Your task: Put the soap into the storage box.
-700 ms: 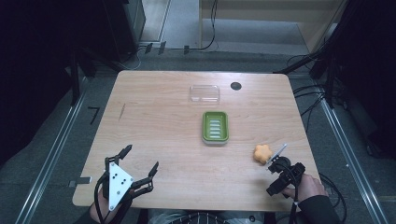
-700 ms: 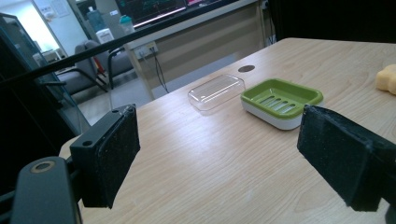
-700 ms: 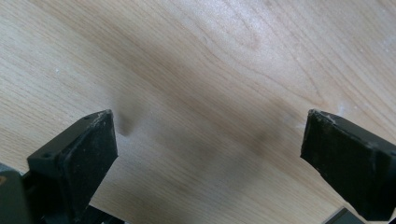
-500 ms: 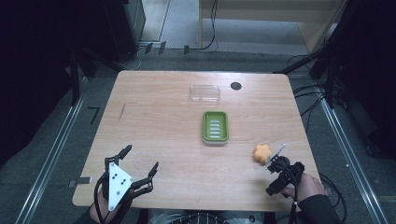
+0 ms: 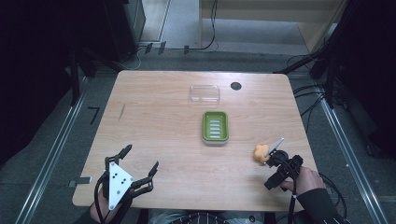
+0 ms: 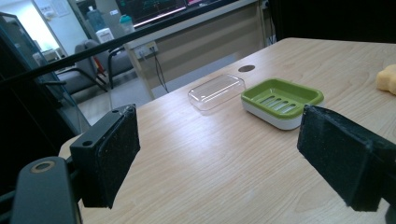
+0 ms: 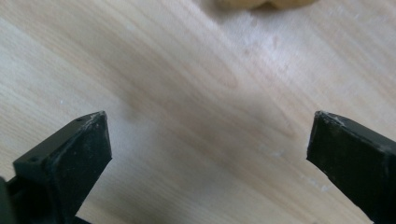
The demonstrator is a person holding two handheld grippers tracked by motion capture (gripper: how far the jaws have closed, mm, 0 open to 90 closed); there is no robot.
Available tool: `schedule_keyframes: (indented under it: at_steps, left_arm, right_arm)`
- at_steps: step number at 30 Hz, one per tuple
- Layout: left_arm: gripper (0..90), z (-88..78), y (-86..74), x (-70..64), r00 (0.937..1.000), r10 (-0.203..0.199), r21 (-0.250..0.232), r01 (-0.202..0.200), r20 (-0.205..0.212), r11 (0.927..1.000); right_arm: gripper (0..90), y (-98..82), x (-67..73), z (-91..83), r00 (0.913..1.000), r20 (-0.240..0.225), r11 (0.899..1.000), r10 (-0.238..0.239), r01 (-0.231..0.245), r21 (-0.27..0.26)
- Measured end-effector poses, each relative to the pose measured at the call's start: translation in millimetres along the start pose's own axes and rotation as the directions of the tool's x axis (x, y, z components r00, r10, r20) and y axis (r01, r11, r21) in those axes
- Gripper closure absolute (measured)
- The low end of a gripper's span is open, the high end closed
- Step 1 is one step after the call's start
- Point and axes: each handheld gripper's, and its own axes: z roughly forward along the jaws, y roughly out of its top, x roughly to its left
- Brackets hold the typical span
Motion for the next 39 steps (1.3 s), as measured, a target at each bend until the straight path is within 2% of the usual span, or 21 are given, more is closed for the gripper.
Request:
schedule_keyframes:
  at_steps: [4, 13, 17, 25, 33, 39]
  left_arm:
    - [13.5, 0.1, 0.0, -0.3, 1.0000, 0.000, 0.000, 0.000, 0.000, 1.0000]
    - [13.5, 0.4, 0.1, -0.8, 1.0000, 0.001, 0.000, -0.001, 0.000, 1.0000]
    - [13.5, 0.5, 0.1, -0.8, 1.0000, 0.000, 0.000, 0.000, 0.000, 1.0000]
    - [13.5, 0.4, 0.0, -0.5, 1.0000, 0.001, 0.001, -0.001, -0.001, 1.0000]
    - [13.5, 0.5, 0.0, -0.8, 1.0000, 0.003, 0.001, -0.003, 0.001, 1.0000]
    - [13.5, 0.7, 0.0, -0.7, 1.0000, 0.003, 0.001, -0.003, 0.001, 1.0000]
  right_arm:
    - [0.1, 4.8, -2.1, -0.9, 0.9999, -0.003, 1.000, -0.013, 0.013, -0.011]
    - [0.1, 14.7, -8.3, -3.0, 0.9999, -0.014, 1.000, -0.004, 0.004, -0.017]
    - [0.1, 21.6, -9.8, -2.5, 0.9995, -0.021, 1.000, -0.022, 0.021, -0.019]
    - [0.0, 34.1, -14.2, -3.0, 0.9994, -0.022, 0.999, -0.028, 0.027, -0.021]
    - [0.0, 43.5, -19.1, -2.5, 0.9994, -0.026, 0.999, -0.022, 0.021, -0.046]
    - [0.0, 50.8, -21.7, 1.6, 0.9994, -0.031, 0.999, -0.016, 0.014, -0.038]
